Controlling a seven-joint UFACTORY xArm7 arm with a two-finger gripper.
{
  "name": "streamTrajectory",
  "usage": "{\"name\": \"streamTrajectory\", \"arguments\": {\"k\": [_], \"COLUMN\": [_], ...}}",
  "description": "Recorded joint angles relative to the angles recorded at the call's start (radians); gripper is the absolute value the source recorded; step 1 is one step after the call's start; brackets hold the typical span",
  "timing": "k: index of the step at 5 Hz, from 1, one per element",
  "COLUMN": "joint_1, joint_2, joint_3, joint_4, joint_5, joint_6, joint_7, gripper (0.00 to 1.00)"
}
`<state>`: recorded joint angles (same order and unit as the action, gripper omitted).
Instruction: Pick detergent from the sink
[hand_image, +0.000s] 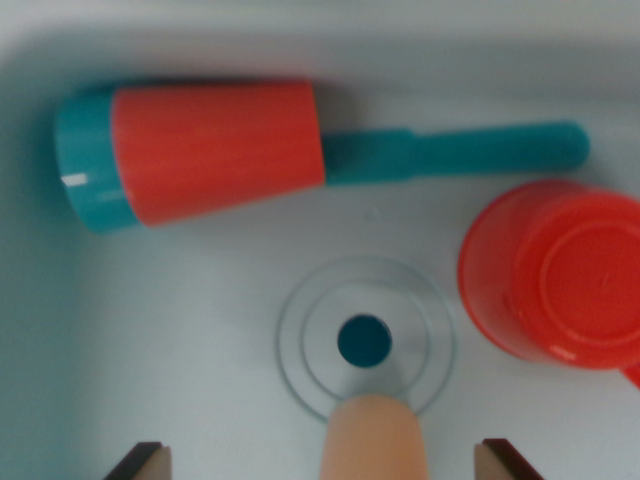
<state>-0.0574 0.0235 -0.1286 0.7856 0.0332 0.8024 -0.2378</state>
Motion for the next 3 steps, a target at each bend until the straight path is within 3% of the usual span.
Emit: {"name": "streamTrajectory", "arguments": {"k": [3], "joint_1": [-0.0023], "joint_2": [0.001], "joint_3": [-0.004], "joint_4": [-0.02], "joint_5": [-0.0001], "joint_6": [-0.019], "joint_7": [-0.007], "gripper": [0.0]}}
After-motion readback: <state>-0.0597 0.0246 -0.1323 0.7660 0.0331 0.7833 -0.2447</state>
